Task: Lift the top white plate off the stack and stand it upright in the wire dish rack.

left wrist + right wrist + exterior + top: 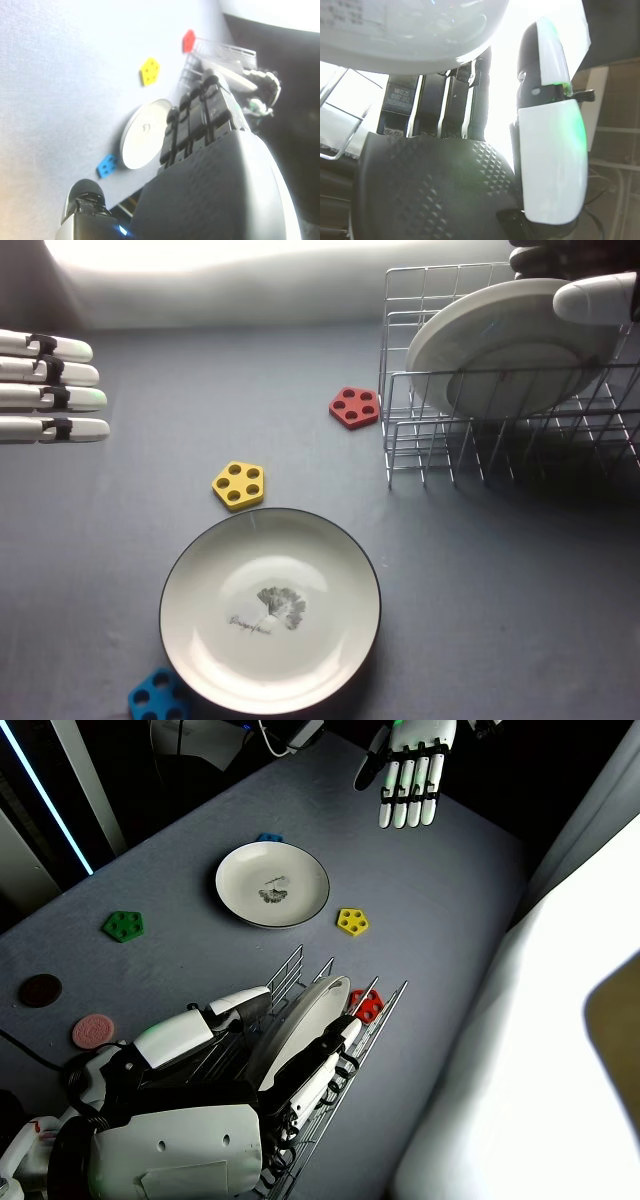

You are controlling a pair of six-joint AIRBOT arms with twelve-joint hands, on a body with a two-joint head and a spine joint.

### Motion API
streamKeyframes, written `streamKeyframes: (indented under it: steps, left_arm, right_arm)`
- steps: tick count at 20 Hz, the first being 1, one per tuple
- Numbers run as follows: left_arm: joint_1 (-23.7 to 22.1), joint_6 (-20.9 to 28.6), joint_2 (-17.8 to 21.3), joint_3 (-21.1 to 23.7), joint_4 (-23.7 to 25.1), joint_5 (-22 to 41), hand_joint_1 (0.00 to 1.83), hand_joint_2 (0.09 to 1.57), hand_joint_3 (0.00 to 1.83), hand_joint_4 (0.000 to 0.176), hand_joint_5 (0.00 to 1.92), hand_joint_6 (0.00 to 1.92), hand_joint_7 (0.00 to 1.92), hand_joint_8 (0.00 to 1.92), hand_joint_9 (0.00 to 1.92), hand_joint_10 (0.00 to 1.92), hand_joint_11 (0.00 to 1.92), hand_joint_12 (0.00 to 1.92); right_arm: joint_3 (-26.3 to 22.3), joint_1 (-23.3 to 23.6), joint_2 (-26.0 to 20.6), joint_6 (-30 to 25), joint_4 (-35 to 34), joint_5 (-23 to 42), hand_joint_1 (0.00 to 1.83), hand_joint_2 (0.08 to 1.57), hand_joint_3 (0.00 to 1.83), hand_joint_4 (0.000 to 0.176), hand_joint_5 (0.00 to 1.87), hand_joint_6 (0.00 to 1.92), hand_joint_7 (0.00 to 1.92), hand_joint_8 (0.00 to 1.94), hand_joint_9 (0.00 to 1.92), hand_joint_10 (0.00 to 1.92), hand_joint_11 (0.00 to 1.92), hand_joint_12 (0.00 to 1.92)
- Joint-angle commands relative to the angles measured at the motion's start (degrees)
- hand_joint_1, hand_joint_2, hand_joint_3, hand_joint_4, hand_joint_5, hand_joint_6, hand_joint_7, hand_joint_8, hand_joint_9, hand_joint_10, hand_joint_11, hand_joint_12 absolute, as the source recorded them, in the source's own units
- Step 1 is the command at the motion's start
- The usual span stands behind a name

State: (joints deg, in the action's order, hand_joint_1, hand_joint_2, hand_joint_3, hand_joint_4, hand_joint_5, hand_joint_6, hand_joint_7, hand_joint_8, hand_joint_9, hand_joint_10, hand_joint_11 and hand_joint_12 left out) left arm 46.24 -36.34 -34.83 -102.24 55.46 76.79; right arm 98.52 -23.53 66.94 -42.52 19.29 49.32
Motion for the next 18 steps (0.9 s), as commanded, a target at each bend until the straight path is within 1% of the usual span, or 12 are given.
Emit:
streamKeyframes:
  steps: [1, 4, 6, 10, 13, 15, 16, 18]
  left_arm:
    - [-0.8, -0.7, 0.6, 0.1, -5.2, 4.2, 0.06, 0.97, 0.00, 0.000, 0.08, 0.00, 0.09, 0.00, 0.09, 0.00, 0.12, 0.00]
    - [-0.8, -0.7, 0.6, 0.0, -5.2, 4.5, 0.05, 0.97, 0.00, 0.000, 0.09, 0.00, 0.10, 0.00, 0.10, 0.00, 0.13, 0.01]
    - [-0.8, -0.7, 0.7, 0.0, -5.7, 4.4, 0.06, 0.97, 0.00, 0.000, 0.09, 0.00, 0.11, 0.00, 0.10, 0.00, 0.13, 0.01]
    - [-0.8, -0.8, 1.0, 0.0, -6.0, 4.6, 0.07, 0.97, 0.00, 0.000, 0.09, 0.00, 0.10, 0.00, 0.11, 0.00, 0.13, 0.01]
    - [-0.8, -1.3, 1.2, -0.1, -6.0, 4.6, 0.08, 0.97, 0.00, 0.000, 0.09, 0.00, 0.10, 0.00, 0.10, 0.00, 0.13, 0.01]
    - [-0.8, -1.4, 1.3, -0.1, -5.9, 4.6, 0.07, 0.97, 0.00, 0.000, 0.08, 0.00, 0.09, 0.00, 0.09, 0.00, 0.12, 0.00]
    - [-0.8, -1.4, 1.4, -0.1, -5.9, 4.6, 0.09, 0.97, 0.00, 0.000, 0.09, 0.00, 0.10, 0.00, 0.09, 0.00, 0.12, 0.00]
    - [-0.7, -1.4, 1.4, -0.1, -5.9, 4.7, 0.06, 0.97, 0.00, 0.000, 0.08, 0.00, 0.09, 0.00, 0.09, 0.00, 0.11, 0.00]
  right_arm:
    - [0.3, 0.1, -0.9, 0.0, -4.3, 5.8, 1.13, 1.00, 0.00, 0.000, 0.67, 0.00, 0.75, 0.00, 0.78, 0.00, 0.83, 0.00]
    - [0.4, 0.0, -0.9, 1.4, -4.7, 6.2, 1.10, 1.00, 0.00, 0.000, 0.64, 0.00, 0.69, 0.00, 0.72, 0.00, 0.77, 0.00]
    - [0.4, -0.1, -0.9, 2.5, -4.9, 6.8, 1.07, 1.01, 0.01, 0.000, 0.61, 0.00, 0.64, 0.00, 0.65, 0.00, 0.70, 0.00]
    - [0.5, 0.2, -0.9, 5.2, -5.2, 7.7, 1.08, 1.00, 0.00, 0.000, 0.62, 0.00, 0.63, 0.00, 0.62, 0.00, 0.66, 0.00]
    - [0.8, 0.5, -0.8, 5.5, -5.2, 8.4, 1.07, 1.02, 0.01, 0.000, 0.60, 0.00, 0.59, 0.00, 0.58, 0.00, 0.63, 0.00]
    - [0.9, 0.7, -0.8, 5.5, -5.2, 8.7, 1.08, 1.00, 0.00, 0.000, 0.62, 0.01, 0.61, 0.01, 0.60, 0.01, 0.65, 0.01]
    - [0.9, 0.8, -0.8, 5.5, -5.2, 9.1, 1.06, 1.01, 0.00, 0.000, 0.60, 0.00, 0.59, 0.00, 0.57, 0.00, 0.62, 0.00]
    - [0.9, 1.0, -0.8, 5.5, -5.2, 9.6, 1.05, 1.01, 0.00, 0.000, 0.57, 0.00, 0.55, 0.00, 0.54, 0.00, 0.58, 0.00]
